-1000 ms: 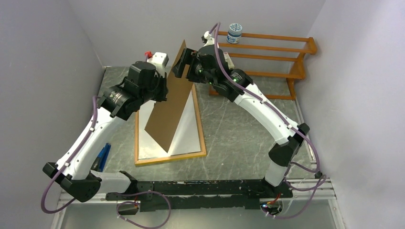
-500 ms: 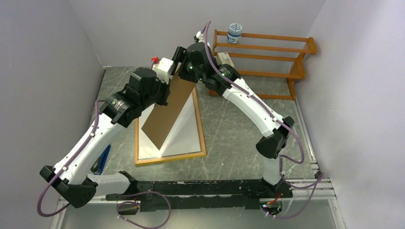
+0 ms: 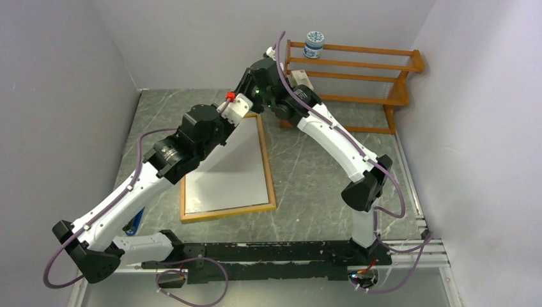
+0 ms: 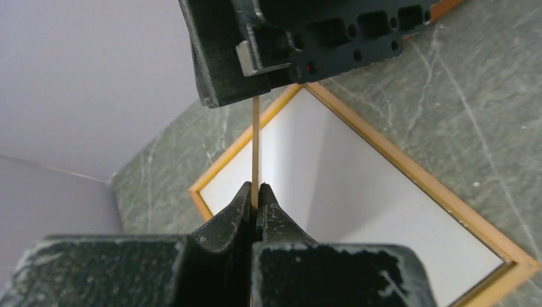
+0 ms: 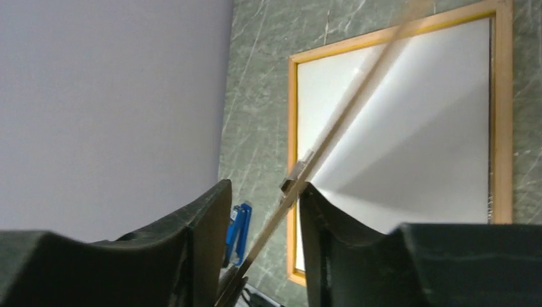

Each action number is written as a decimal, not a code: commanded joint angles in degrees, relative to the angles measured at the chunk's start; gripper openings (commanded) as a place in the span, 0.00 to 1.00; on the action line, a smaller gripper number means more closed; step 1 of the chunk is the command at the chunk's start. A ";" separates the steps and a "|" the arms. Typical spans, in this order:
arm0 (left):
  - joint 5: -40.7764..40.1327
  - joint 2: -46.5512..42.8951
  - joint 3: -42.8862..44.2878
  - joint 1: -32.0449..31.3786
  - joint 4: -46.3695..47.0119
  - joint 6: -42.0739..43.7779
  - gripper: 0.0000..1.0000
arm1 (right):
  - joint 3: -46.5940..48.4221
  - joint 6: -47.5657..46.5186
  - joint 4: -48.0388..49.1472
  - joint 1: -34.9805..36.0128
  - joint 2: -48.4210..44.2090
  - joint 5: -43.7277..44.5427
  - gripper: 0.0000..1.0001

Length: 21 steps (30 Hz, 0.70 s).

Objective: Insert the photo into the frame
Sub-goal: Turn over the photo frame item on the photo frame.

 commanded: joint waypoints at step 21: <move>8.65 -6.35 -0.85 -1.36 -0.24 -15.95 0.90 | -19.82 -0.15 26.23 -4.62 -14.29 -7.96 0.00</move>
